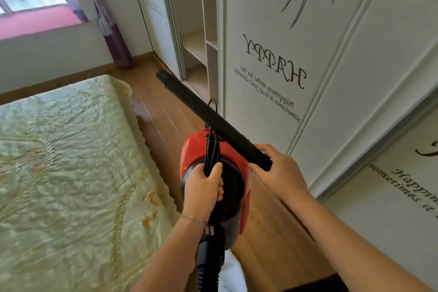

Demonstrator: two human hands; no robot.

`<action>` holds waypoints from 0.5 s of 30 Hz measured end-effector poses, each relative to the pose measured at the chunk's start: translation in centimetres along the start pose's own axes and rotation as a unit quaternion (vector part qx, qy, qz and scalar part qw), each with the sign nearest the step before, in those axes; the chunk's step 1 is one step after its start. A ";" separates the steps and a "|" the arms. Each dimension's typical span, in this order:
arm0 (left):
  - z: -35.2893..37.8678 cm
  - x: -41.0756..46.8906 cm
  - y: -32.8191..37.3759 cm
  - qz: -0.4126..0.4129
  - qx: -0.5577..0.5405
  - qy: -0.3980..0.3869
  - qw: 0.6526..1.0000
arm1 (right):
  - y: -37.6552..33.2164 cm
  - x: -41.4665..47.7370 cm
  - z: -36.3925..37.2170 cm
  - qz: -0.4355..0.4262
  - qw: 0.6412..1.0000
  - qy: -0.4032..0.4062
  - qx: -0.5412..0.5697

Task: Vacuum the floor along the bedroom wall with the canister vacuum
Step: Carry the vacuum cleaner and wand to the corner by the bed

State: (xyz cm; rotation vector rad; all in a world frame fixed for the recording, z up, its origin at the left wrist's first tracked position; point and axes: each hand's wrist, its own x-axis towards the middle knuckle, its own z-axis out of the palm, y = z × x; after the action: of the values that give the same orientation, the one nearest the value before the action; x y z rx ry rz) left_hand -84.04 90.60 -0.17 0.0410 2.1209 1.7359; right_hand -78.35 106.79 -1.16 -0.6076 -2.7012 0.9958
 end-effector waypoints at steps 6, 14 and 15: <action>-0.9 13.1 3.0 -0.018 -0.035 0.047 0.998 | -2.7 13.8 1.8 -0.029 0.999 -0.035 -0.016; -4.3 24.9 7.7 0.002 -0.060 0.103 0.993 | -7.5 28.1 4.7 -0.090 0.994 -0.054 0.010; -4.8 26.2 8.2 0.004 -0.062 0.109 0.992 | -8.0 29.8 5.2 -0.100 0.993 -0.060 0.011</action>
State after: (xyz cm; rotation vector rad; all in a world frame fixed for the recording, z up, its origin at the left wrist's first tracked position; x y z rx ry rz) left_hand -111.55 95.07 0.89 -0.1844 2.1585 1.9502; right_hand -109.15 111.42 1.44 -0.2743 -2.7808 1.0385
